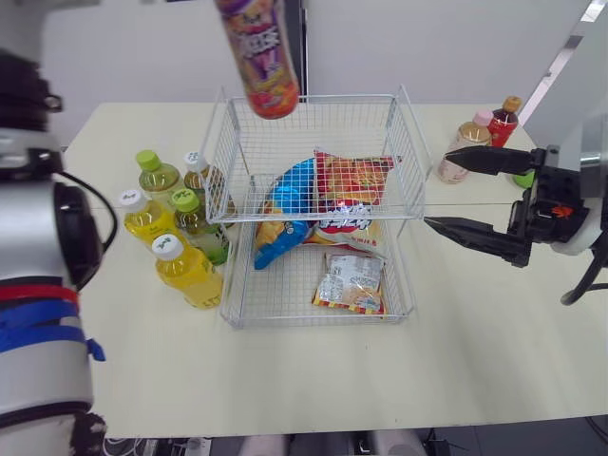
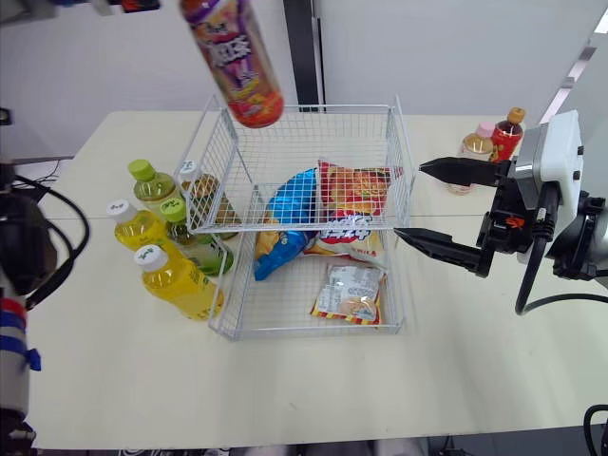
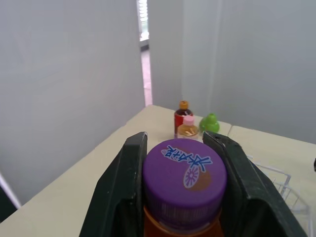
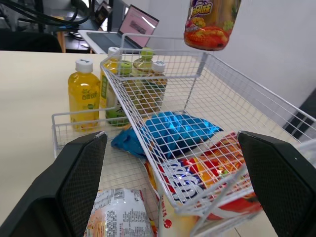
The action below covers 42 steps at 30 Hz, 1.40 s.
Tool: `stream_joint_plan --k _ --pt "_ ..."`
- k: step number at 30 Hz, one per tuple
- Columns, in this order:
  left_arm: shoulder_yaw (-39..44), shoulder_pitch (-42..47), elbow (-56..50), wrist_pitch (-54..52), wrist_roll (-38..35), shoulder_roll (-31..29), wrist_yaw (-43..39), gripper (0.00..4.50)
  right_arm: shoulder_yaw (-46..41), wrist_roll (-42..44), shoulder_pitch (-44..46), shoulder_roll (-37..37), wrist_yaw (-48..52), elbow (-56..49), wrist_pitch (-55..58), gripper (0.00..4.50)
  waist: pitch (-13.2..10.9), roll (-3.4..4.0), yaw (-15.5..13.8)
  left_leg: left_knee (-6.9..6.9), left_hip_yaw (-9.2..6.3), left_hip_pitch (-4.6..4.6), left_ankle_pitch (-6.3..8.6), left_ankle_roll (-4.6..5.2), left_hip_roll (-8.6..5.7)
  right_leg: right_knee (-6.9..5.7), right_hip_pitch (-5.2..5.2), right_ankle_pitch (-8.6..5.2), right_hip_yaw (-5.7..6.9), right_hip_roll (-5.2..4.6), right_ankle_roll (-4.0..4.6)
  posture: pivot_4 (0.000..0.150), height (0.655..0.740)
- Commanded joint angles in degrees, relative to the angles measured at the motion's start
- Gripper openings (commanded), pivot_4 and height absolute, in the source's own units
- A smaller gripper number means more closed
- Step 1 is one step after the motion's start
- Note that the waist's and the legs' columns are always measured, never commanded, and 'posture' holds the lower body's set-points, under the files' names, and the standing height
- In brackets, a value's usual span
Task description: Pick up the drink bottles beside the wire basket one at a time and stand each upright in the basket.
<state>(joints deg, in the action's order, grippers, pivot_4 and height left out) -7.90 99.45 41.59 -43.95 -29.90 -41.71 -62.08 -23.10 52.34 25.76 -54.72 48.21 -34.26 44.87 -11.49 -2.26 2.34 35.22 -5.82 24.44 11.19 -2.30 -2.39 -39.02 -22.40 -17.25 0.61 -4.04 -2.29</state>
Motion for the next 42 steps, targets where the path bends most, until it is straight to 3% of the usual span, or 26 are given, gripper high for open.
stream_joint_plan --k 1,7,14,26,27,32,36,42 --pt "2.2 3.0 5.0 7.7 3.2 5.2 -0.8 1.39 -3.1 0.2 -1.0 0.1 -4.8 -3.0 -0.5 4.50 0.0 0.03 0.2 0.00 0.05 0.00 0.00 0.00 0.00 -0.01 -0.01 0.00 -0.04 0.00 0.00 0.150 0.7400" --pt "3.7 2.7 14.3 18.7 8.5 15.2 0.7 1.39 -5.4 1.6 -4.3 0.2 -11.8 -6.5 0.8 4.50 0.0 0.04 0.1 0.28 0.02 0.10 0.02 0.04 -0.03 -0.08 -0.01 0.01 -0.03 -0.02 -0.01 0.150 0.7400" --pt "5.6 2.3 22.1 27.5 12.8 21.9 3.3 1.39 -6.8 3.5 -7.1 0.4 -15.8 -9.0 0.8 4.50 0.0 0.07 -0.4 0.68 0.01 0.29 0.13 0.24 -0.06 -0.13 -0.03 0.06 0.00 -0.02 -0.10 0.150 0.7400" --pt "8.6 2.7 27.8 29.8 16.5 26.7 3.5 1.39 -6.4 3.7 -8.3 0.0 -16.8 -9.2 -0.3 4.50 0.0 0.07 -0.6 0.83 -0.01 0.31 0.14 0.25 -0.12 -0.13 0.04 0.13 -0.01 -0.04 -0.22 0.150 0.7400" --pt "8.6 2.8 28.0 29.8 17.0 26.6 3.8 1.95 -6.3 3.6 -8.4 -0.1 -16.8 -9.1 -0.4 4.50 0.0 0.07 -0.6 0.84 0.00 0.31 0.14 0.24 -0.12 -0.14 0.04 0.13 -0.01 -0.04 -0.22 0.150 0.7400" --pt "9.5 3.6 27.4 29.4 17.7 25.4 1.0 3.14 -6.3 3.4 -8.7 -0.4 -16.6 -9.1 -0.5 4.50 0.0 0.07 -0.5 0.86 -0.01 0.31 0.13 0.24 -0.12 -0.18 0.04 0.13 -0.01 -0.04 -0.22 0.150 0.7400" --pt "9.5 3.6 25.7 28.3 18.1 23.1 -2.6 4.43 -6.4 3.5 -8.5 -0.9 -16.1 -8.6 -0.6 4.50 0.0 0.08 -0.5 0.86 -0.01 0.30 0.13 0.24 -0.12 -0.20 0.04 0.13 -0.01 -0.04 -0.22 0.150 0.7400" --pt "7.8 0.2 14.9 20.6 18.5 13.8 -11.8 4.48 -5.8 3.7 -8.0 -2.9 -13.0 -6.9 -0.6 4.50 0.0 0.09 0.4 0.86 0.01 0.28 0.13 0.24 -0.09 -0.29 0.02 0.13 -0.04 -0.01 -0.22 0.150 0.7400"
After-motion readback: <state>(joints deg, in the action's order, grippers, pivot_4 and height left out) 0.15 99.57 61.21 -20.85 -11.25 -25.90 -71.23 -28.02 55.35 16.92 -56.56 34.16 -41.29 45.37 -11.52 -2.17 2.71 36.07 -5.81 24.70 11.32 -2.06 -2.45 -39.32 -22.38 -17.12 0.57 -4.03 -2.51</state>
